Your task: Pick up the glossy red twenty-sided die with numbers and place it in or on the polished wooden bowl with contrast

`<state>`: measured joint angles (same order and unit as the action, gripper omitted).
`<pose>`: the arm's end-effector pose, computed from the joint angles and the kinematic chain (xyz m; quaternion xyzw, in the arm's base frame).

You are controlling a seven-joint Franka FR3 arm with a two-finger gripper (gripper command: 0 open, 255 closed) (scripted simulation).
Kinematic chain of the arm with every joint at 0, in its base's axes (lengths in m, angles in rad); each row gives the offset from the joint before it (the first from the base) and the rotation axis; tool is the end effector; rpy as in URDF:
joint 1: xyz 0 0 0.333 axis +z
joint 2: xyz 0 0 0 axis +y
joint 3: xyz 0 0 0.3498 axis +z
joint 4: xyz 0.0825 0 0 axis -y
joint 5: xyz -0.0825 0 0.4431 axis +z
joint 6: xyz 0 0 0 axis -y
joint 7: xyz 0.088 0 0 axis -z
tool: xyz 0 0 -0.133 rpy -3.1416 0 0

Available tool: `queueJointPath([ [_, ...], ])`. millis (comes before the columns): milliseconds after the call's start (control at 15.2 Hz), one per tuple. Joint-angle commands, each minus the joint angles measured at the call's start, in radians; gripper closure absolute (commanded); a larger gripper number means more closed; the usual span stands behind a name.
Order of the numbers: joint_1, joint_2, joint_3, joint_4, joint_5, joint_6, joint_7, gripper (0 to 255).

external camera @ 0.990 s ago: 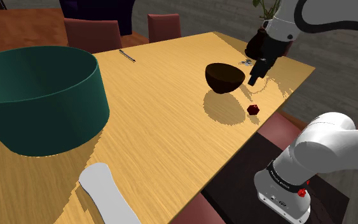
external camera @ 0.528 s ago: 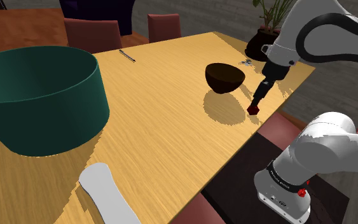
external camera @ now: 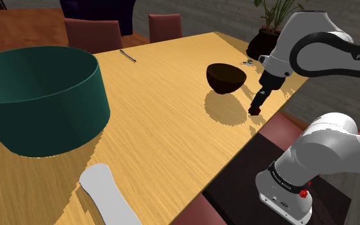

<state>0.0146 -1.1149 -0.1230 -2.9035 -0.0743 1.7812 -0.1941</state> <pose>0.2591 -0.0272 0.4104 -0.9962 -0.0853 0.0025 0.0193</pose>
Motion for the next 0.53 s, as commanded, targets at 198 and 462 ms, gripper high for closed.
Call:
queueJointPath([
  [198,0.000,0.001,0.000,-0.002,0.000,0.003,0.000,0],
  [462,0.000,0.001,0.000,-0.002,0.000,0.003,0.000,255],
])
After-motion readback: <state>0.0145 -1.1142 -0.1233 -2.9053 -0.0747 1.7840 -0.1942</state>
